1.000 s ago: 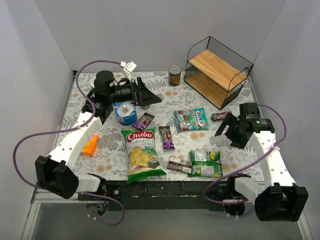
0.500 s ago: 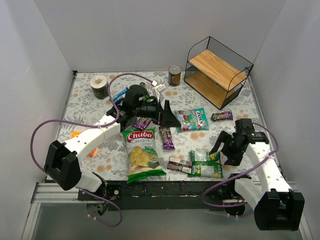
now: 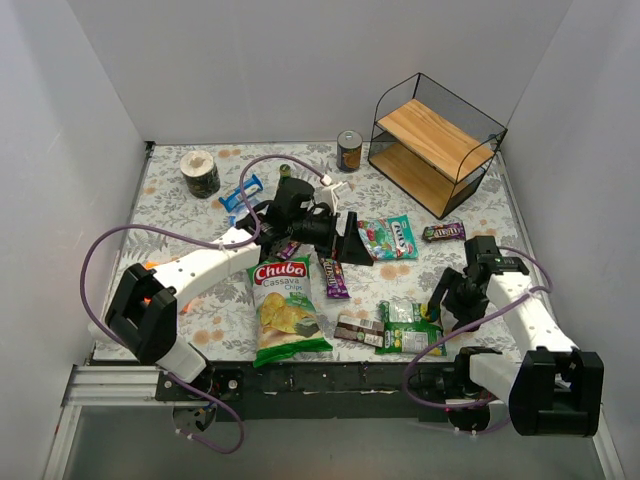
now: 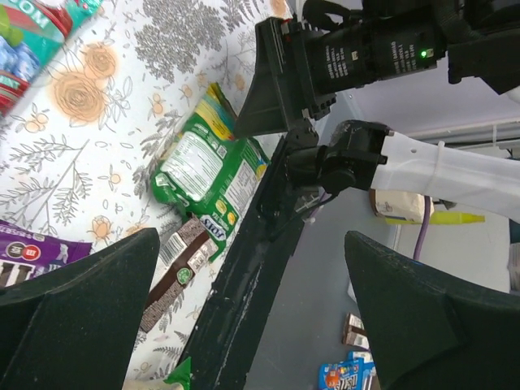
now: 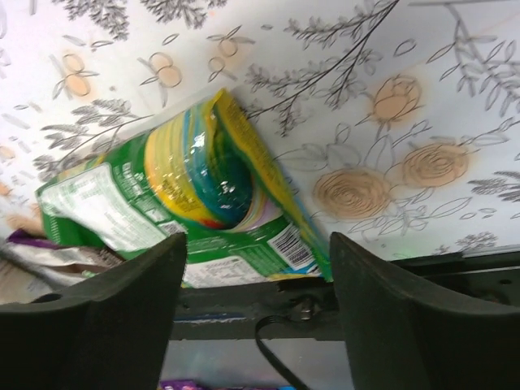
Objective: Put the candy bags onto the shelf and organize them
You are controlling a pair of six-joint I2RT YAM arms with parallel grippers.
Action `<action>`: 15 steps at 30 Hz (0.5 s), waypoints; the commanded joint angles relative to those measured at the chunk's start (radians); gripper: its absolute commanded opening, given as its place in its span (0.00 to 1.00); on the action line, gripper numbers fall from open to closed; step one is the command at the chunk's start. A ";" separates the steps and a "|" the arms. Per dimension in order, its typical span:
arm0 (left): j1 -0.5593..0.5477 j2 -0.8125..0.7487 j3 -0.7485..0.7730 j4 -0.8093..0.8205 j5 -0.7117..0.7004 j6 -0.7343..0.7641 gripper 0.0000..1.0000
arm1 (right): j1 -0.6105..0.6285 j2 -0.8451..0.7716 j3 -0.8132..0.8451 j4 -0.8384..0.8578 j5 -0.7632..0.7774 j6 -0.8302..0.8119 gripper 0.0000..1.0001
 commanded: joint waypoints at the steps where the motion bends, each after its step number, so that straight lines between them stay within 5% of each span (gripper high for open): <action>1: -0.001 -0.017 0.072 -0.034 -0.073 0.045 0.98 | -0.002 0.050 0.014 0.047 0.086 -0.043 0.60; 4: -0.001 -0.026 0.092 -0.051 -0.127 0.052 0.98 | -0.003 0.065 0.002 0.067 0.068 -0.045 0.43; 11: -0.001 -0.015 0.144 -0.100 -0.193 0.060 0.98 | -0.002 0.122 0.011 0.095 0.046 -0.072 0.37; 13: -0.001 -0.014 0.158 -0.116 -0.214 0.060 0.98 | -0.002 0.143 0.014 0.107 0.048 -0.080 0.21; 15: -0.001 -0.015 0.169 -0.131 -0.234 0.062 0.98 | -0.003 0.165 0.015 0.116 0.052 -0.088 0.19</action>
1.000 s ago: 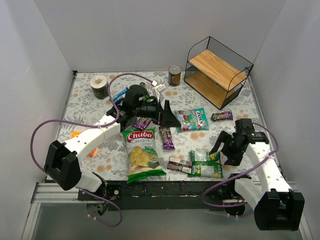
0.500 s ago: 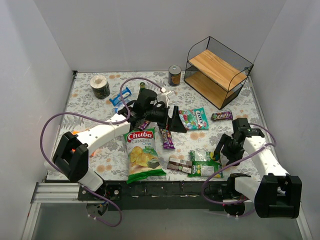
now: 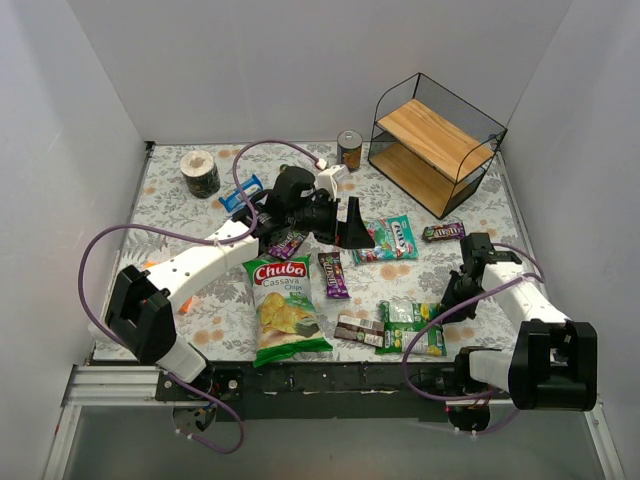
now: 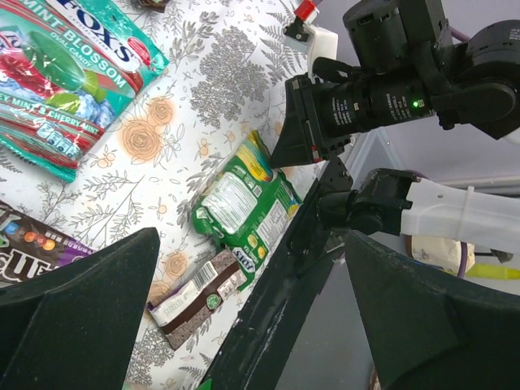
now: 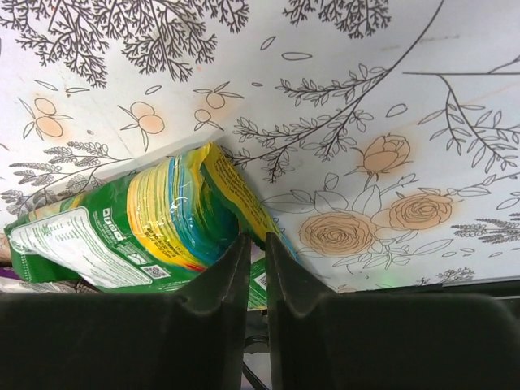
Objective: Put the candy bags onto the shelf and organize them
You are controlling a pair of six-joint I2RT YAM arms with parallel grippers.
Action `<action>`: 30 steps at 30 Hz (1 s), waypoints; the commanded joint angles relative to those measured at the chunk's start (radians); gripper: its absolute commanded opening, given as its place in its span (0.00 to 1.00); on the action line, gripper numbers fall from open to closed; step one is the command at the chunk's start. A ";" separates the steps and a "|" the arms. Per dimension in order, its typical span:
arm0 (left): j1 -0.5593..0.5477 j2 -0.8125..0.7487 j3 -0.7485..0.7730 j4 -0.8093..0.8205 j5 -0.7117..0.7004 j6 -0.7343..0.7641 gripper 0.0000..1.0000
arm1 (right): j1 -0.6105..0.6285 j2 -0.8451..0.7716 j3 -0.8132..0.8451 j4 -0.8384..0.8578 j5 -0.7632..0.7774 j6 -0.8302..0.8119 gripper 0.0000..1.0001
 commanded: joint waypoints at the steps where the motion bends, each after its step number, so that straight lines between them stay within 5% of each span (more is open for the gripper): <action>1: -0.001 -0.017 0.061 -0.048 -0.069 0.022 0.98 | -0.003 0.035 0.014 0.038 0.008 -0.027 0.18; 9: 0.000 -0.032 0.095 -0.110 -0.121 0.037 0.98 | 0.001 0.015 0.100 0.176 -0.057 -0.075 0.01; 20: 0.009 -0.023 0.116 -0.126 -0.164 0.008 0.98 | 0.003 0.173 0.307 0.405 -0.037 -0.118 0.01; 26: 0.014 -0.023 0.121 -0.141 -0.168 -0.009 0.98 | 0.003 0.303 0.468 0.382 0.009 -0.167 0.01; 29: 0.014 -0.030 0.116 -0.146 -0.171 -0.013 0.98 | 0.005 0.332 0.496 0.362 0.049 -0.174 0.30; 30: 0.015 -0.035 0.115 -0.147 -0.174 -0.012 0.98 | 0.003 0.334 0.504 0.329 0.092 -0.171 0.48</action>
